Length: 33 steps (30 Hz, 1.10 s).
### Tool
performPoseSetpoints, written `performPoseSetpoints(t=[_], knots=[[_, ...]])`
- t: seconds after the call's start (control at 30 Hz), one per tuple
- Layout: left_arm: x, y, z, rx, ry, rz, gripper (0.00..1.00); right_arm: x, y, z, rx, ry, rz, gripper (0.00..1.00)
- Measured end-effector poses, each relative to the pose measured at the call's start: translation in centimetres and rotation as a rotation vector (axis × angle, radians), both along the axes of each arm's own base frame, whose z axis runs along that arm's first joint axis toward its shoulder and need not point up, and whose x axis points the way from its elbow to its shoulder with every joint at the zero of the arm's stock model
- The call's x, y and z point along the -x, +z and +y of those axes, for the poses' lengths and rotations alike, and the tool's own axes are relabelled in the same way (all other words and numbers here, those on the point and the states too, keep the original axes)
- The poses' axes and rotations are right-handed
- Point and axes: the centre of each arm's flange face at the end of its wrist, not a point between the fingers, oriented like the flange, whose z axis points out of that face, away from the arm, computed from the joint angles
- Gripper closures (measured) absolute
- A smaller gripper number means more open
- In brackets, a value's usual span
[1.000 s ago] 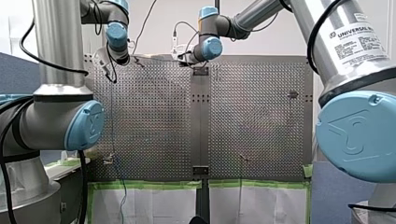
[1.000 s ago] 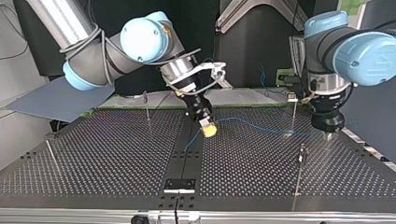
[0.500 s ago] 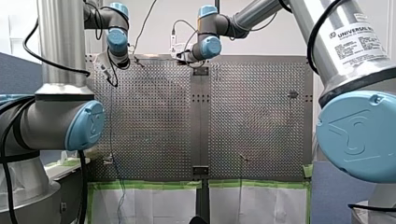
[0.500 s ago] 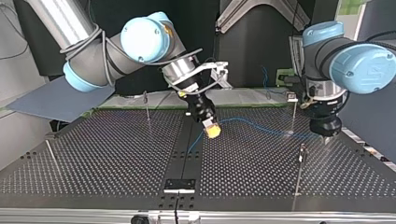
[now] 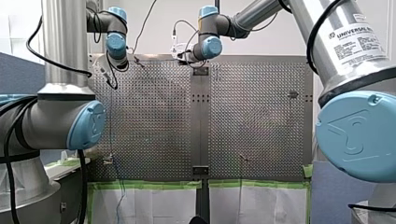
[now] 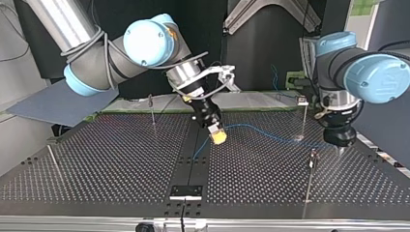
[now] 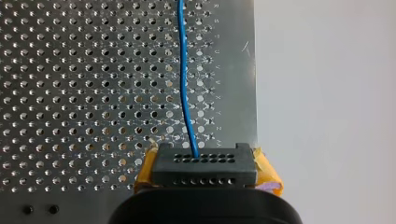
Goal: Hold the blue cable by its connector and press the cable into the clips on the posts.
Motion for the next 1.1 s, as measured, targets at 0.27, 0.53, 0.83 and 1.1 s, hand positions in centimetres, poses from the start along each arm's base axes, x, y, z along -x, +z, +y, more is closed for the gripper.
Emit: performPoseSetpoints(t=[0.27,0.53,0.83,1.1], knots=[[-0.5,0.1,0.8,0.002,0.000,-0.018,1.00,0.0,0.1,0.0,0.002,0.004,-0.001,1.00],[-1.1,0.2,1.7,0.012,-0.005,-0.045,1.00,0.0,0.2,-0.1,0.005,0.003,-0.003,1.00],[-1.9,0.6,2.1,0.029,-0.021,-0.087,1.00,0.3,0.2,-0.7,0.005,-0.006,-0.005,1.00],[-3.6,-1.1,2.3,0.035,-0.046,-0.053,1.00,0.7,0.3,-1.4,0.003,-0.019,-0.007,1.00]])
